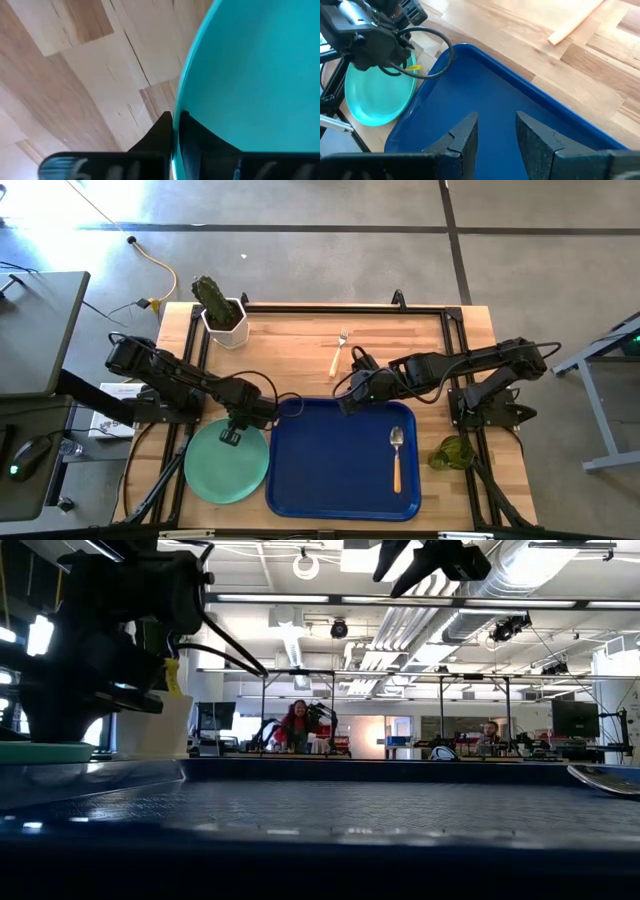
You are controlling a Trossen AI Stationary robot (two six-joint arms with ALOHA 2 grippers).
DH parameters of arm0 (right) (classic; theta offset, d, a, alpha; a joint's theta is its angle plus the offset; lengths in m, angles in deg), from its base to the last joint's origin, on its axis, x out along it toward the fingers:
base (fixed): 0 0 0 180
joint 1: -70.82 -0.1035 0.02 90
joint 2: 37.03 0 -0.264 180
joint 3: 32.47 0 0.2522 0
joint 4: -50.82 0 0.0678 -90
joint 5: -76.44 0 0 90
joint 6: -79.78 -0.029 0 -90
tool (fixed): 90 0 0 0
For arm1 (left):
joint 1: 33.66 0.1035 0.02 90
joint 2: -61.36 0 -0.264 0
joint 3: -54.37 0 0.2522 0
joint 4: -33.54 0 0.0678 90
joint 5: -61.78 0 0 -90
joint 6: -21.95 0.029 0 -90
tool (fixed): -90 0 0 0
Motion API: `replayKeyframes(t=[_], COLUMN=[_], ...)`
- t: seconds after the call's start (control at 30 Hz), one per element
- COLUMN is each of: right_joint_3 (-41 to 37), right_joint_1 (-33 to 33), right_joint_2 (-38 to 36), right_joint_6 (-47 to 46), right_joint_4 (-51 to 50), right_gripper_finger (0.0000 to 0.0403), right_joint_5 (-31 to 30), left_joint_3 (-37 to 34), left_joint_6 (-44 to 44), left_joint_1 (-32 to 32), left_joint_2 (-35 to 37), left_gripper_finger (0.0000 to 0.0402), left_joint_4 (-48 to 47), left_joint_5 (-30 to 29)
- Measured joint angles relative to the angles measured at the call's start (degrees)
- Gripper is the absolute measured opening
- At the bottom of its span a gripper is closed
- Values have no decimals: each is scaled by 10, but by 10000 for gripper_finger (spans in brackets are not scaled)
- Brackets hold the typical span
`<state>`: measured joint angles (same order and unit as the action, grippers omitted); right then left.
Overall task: Pick and place plate/cup/fork/spoon on tray
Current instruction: Put the green plate on the blue tray to the left of the orange spoon
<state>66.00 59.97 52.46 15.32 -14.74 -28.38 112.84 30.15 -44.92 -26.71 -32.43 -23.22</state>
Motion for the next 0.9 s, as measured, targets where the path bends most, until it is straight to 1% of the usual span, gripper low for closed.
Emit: replayKeyframes(t=[0.23, 0.4, 0.67, 0.9], right_joint_3=[0, 0, 0, 0], right_joint_1=[0, 0, 0, 0], right_joint_2=[0, 0, 0, 0], right_joint_6=[-15, -15, -15, -19], right_joint_4=[1, 1, 1, 1], right_gripper_finger=[122, 122, 122, 122], right_joint_5=[-13, -13, -17, -18], left_joint_3=[-1, 1, 33, 72], left_joint_6=[4, 3, -8, -43], left_joint_1=[0, 0, 0, -1], left_joint_2=[12, 38, 67, 94], left_gripper_finger=[9, 5, 4, 3], left_joint_4=[-5, -14, -86, -120], left_joint_5=[1, -2, -44, -50])
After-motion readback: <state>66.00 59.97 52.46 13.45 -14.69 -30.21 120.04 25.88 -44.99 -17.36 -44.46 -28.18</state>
